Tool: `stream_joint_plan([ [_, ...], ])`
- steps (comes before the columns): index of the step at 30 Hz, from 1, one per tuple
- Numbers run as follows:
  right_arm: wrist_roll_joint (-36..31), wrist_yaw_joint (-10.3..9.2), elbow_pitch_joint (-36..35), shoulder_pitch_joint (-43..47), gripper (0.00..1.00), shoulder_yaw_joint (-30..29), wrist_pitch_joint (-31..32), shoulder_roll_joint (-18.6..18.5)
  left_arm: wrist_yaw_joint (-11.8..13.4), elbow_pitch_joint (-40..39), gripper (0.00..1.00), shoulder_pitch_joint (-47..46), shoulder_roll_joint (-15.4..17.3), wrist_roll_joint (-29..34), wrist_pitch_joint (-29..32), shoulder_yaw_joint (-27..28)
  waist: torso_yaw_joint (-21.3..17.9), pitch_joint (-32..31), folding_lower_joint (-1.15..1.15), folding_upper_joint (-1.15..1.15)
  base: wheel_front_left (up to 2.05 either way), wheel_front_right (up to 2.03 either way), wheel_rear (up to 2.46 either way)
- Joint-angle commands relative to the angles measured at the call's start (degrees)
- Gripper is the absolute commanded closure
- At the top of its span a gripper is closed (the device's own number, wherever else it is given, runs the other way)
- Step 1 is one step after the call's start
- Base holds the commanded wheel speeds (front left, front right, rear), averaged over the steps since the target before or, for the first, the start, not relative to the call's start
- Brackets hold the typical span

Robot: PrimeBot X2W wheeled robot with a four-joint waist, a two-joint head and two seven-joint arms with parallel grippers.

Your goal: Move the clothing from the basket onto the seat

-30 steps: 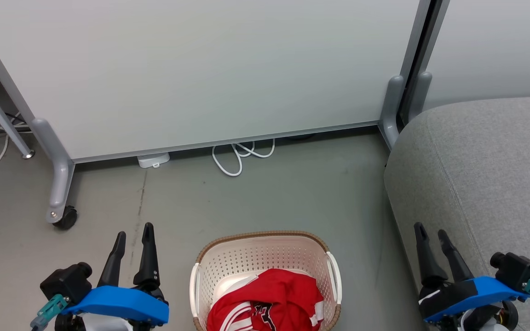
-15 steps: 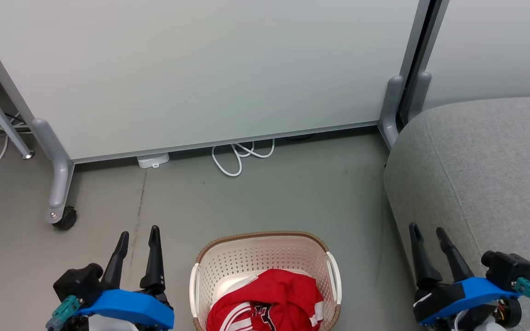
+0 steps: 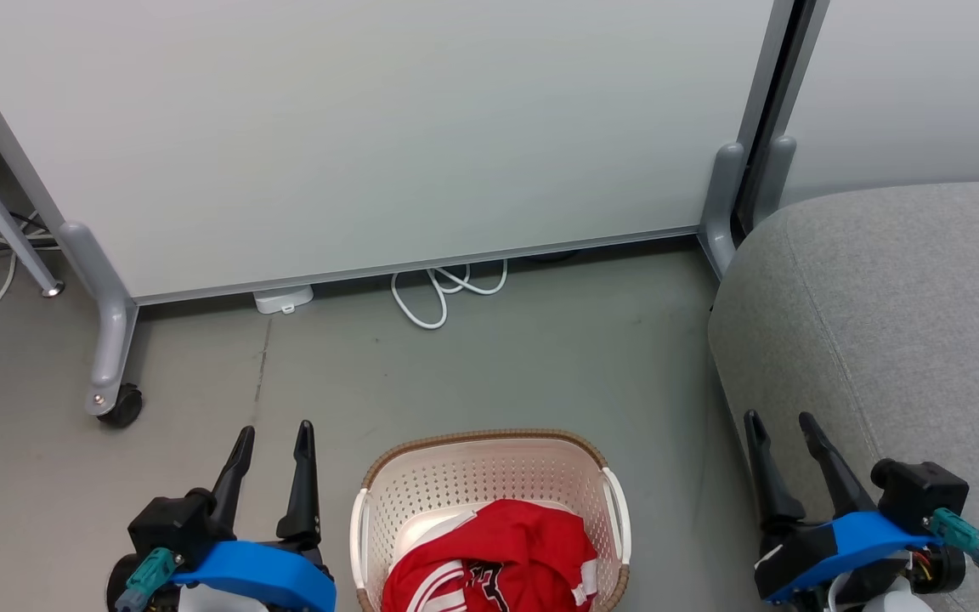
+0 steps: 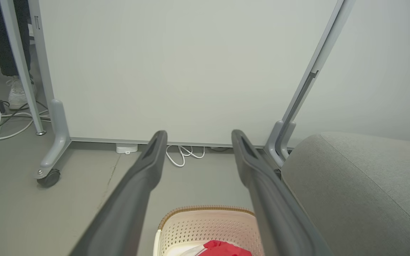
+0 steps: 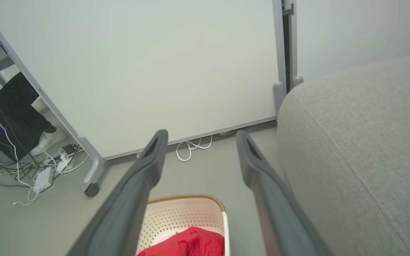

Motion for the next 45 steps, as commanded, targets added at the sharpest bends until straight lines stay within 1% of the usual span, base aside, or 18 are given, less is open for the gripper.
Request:
stream_joint_plan([
  [1, -1.72, 0.11, -0.03, -0.9, 0.0, 0.08, -0.48, -0.31, -0.36, -0.03, 0.0, -0.93, 0.13, 1.32, -0.65, -0.22, 0.02, -0.03, 0.0, 0.0, 0.0, 0.0, 0.0],
  [29, -11.54, 0.09, 1.0, -1.22, 0.0, -0.24, -3.15, -0.34, -0.42, 1.81, 0.0, -0.9, -0.49, 9.44, -3.56, -0.59, -0.38, -0.5, 0.0, 0.0, 0.0, 0.0, 0.0],
  [40, -10.6, 0.09, 0.82, -0.86, 0.0, 0.25, -3.42, -0.34, -0.41, 1.65, 0.0, -0.41, -0.55, 8.57, -3.49, -0.34, -0.88, -0.02, 0.0, 0.0, 0.0, 0.0, 0.0],
  [45, -10.13, 0.09, 0.39, -1.76, 0.0, 0.96, -3.43, -0.33, -0.41, 2.98, 0.0, -1.04, 0.35, 8.76, -3.48, -1.54, -1.86, 1.67, 0.0, 0.0, 0.0, 0.0, 0.0],
])
